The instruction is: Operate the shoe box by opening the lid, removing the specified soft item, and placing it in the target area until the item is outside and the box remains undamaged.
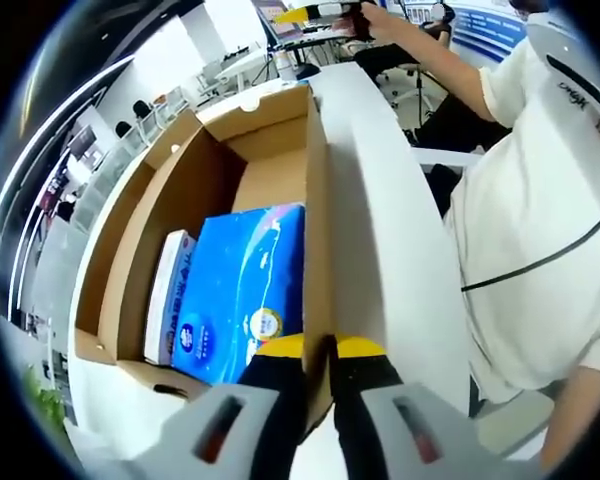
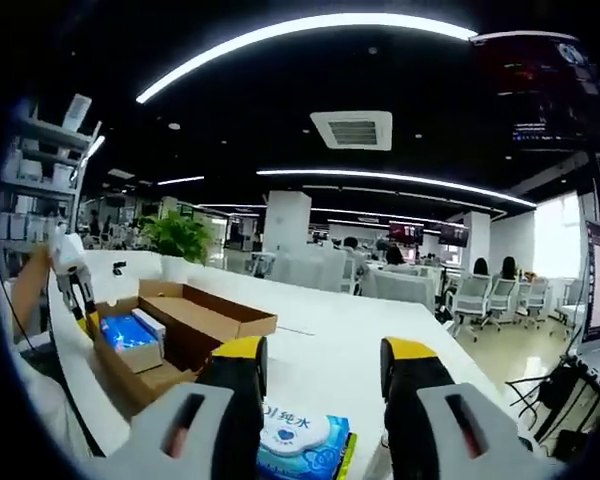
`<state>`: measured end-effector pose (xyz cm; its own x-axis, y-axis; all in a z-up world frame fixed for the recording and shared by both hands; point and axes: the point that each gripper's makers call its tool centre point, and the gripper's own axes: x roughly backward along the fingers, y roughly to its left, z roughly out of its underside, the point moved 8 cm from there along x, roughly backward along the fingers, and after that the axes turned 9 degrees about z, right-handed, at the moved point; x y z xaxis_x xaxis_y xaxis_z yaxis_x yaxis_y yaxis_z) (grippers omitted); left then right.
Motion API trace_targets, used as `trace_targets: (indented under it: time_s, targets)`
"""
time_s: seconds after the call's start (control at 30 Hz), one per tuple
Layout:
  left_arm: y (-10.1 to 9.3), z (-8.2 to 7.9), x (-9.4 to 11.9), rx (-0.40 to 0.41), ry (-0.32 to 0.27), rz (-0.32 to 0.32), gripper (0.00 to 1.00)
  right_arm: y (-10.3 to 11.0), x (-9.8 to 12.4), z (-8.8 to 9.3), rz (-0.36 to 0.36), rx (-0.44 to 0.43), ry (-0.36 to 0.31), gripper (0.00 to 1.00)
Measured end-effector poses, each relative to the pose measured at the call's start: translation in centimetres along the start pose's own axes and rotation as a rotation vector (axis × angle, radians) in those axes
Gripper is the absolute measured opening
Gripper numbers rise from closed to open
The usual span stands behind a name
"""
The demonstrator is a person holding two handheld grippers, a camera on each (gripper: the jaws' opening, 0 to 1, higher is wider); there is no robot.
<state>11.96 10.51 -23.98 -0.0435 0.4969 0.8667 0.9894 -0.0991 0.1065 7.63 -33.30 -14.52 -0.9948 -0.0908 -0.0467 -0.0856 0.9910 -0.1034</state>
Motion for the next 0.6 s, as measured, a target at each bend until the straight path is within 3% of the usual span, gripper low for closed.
trace_targets:
  time_s: [0.03,0.07,0.13,0.2,0.47,0.6]
  targets:
    - [-0.1,0.0,0.0,-0.012,-0.001,-0.006,0.07,0.7,-0.2,-0.4,-0.054,-0.104,-0.022,0.28]
    - [-0.1,0.0,0.0,-0.017,-0.002,-0.008,0.08,0.7,-0.3,-0.6,-0.069,-0.112,-0.017,0.27]
    - [-0.1,0.0,0.0,-0.025,-0.005,-0.012,0.08,0.7,-0.7,-1.1,-0.099,-0.129,-0.006,0.36]
    - [-0.1,0.0,0.0,-0.02,-0.005,-0.017,0.08,0.9,-0.8,-1.4,-0.112,-0.114,-0.004,0.42]
    - [0.1,0.0,0.0,0.025,-0.007,-0.001,0.08,0.8,-2.9,-0.3,-0.19,-0.113,0.066,0.41]
    - [0.1,0.0,0.0,0.022,-0.009,0.001,0.08,2.3,-3.5,-0.9,-0.264,-0.111,0.066,0.41]
